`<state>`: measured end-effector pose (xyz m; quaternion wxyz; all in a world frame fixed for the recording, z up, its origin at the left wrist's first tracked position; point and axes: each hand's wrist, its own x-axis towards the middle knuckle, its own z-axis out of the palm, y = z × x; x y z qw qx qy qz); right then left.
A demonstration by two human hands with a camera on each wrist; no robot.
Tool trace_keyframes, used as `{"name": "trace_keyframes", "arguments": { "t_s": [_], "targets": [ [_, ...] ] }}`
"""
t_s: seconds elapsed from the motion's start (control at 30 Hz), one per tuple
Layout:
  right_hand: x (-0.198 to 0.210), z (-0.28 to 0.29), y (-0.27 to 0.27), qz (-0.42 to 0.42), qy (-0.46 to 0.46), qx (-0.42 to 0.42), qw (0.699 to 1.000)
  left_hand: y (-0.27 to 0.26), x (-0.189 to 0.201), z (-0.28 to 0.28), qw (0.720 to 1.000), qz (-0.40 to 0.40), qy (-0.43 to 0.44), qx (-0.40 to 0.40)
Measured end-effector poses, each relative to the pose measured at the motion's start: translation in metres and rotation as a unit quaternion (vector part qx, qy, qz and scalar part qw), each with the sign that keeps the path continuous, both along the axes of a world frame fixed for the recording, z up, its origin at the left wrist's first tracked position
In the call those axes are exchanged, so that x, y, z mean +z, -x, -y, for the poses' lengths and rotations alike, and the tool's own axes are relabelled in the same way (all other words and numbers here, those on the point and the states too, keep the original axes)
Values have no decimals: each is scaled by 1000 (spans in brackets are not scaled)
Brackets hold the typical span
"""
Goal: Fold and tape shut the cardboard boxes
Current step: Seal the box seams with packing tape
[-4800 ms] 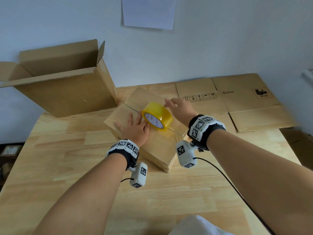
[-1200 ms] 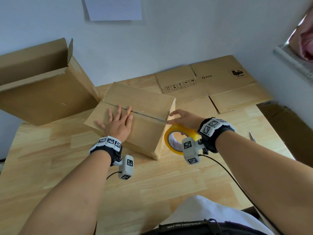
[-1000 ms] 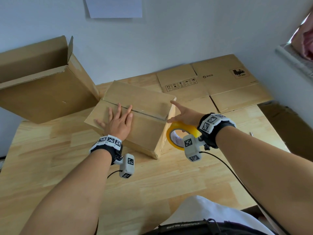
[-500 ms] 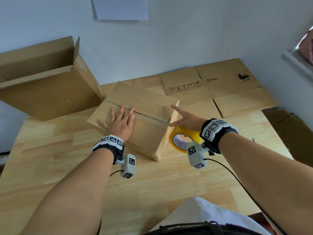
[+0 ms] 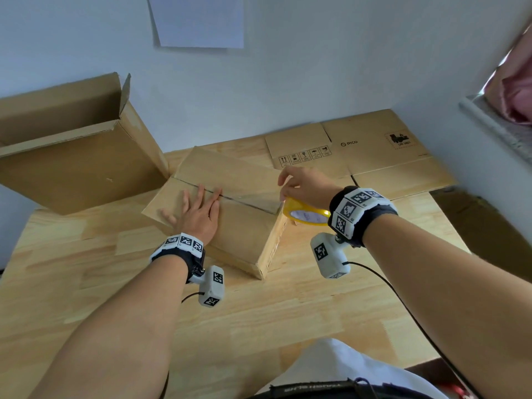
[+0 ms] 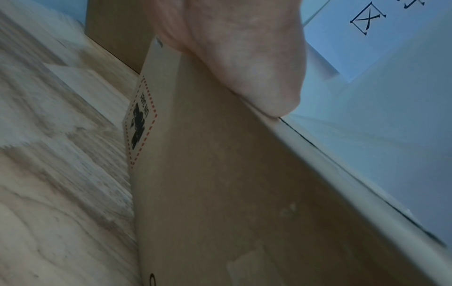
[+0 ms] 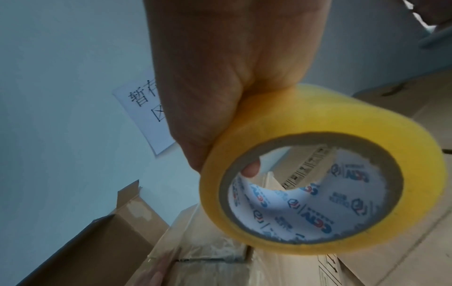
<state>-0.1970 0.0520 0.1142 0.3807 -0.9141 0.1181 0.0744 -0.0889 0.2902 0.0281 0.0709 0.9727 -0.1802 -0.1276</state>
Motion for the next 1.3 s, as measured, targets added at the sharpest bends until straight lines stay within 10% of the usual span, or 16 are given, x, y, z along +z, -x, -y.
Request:
{"name": "trace_keyframes", "arguments": {
  "t_s": [1.3],
  "targets": [
    [-55, 18, -4, -140, -9, 17, 990, 0, 2, 0, 1000, 6, -15, -1]
  ]
}}
